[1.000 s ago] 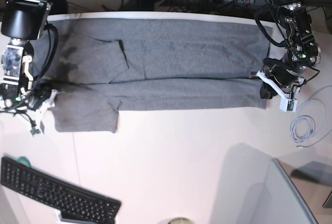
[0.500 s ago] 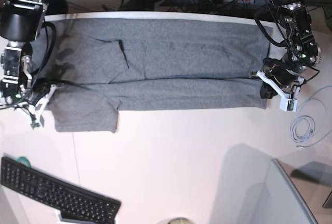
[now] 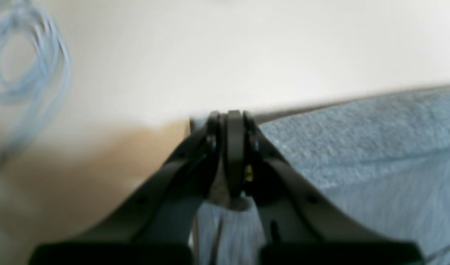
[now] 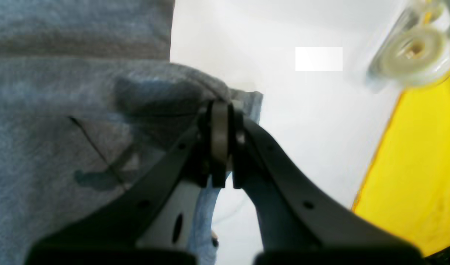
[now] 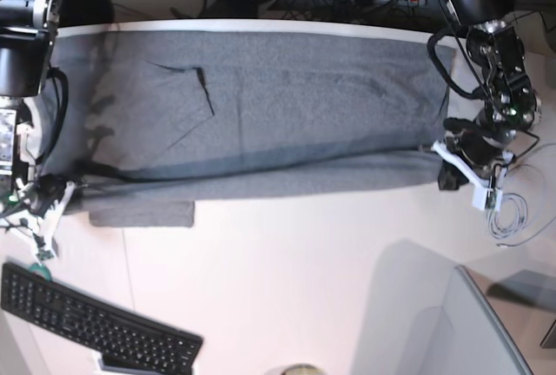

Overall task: Layout the t-shirt on the table in an organized manner, then fold the t-shirt properly
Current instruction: 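Hold both shirt ends and pull them apart to straighten the fold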

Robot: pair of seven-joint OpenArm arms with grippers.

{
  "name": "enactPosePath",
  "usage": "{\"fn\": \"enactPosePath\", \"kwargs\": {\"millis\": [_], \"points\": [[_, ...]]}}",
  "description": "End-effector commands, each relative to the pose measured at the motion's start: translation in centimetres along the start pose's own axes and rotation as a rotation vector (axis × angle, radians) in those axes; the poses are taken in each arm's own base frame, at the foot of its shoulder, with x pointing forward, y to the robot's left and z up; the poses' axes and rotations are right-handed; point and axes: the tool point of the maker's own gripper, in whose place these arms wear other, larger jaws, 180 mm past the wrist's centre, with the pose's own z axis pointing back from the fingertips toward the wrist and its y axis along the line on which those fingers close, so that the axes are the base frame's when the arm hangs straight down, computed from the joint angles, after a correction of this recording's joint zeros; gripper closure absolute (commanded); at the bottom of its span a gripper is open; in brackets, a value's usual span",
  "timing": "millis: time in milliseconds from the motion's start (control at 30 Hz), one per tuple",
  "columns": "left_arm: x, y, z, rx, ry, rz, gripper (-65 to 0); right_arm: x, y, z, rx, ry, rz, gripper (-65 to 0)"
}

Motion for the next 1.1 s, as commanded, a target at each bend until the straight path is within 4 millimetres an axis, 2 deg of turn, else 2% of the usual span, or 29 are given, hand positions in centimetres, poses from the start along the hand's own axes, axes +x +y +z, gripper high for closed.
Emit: {"fn": "enactPosePath", "kwargs": {"millis": [0,167,300,467,533,667,733,800,867,1067], "points": [[2.1,0.7,0.2,0.014,-0.054,-0.014,0.0,1.8,-1.8,0.9,-0.042,-0.043,0.004,-0.2],[5.3,0.7,-0.3,0.014,-0.113,-0.02,0.0,4.5,-3.6,1.5,-0.065,-0.082,-0.01,-0.2],[7.1,0.7,-0.7,0.012,-0.147,-0.021,0.0,5.9,-4.1,0.6,-0.046,-0.121,-0.035,-0.2],[8.7,1.1,-0.6,0.022,-0.179,-0.018,0.0,6.8,-3.9,-0.6,-0.015,-0.158,-0.06,-0.2],[8.8,0.9,-0.8,0.015,-0.18,-0.024,0.0,6.4,-3.6,-1.3,-0.001,-0.151,-0.068,-0.2],[8.1,0.8,-0.8,0.013,-0.165,-0.024,0.0,5.7,-2.9,-2.5,0.027,-0.164,-0.084,-0.2],[7.0,0.8,-0.7,0.014,-0.144,-0.02,0.0,5.4,-2.6,-2.9,0.036,-0.175,-0.085,0.0],[6.7,0.9,-0.6,0.016,-0.139,-0.02,0.0,4.9,-3.1,-2.8,0.051,-0.163,-0.055,0.0],[5.3,1.2,-0.3,0.02,-0.107,-0.027,0.0,4.2,-2.6,-2.7,0.092,-0.137,-0.009,0.0],[1.3,1.8,0.7,0.029,-0.022,-0.041,0.0,-0.3,-2.7,-2.9,0.101,-0.028,0.043,0.0]]}}
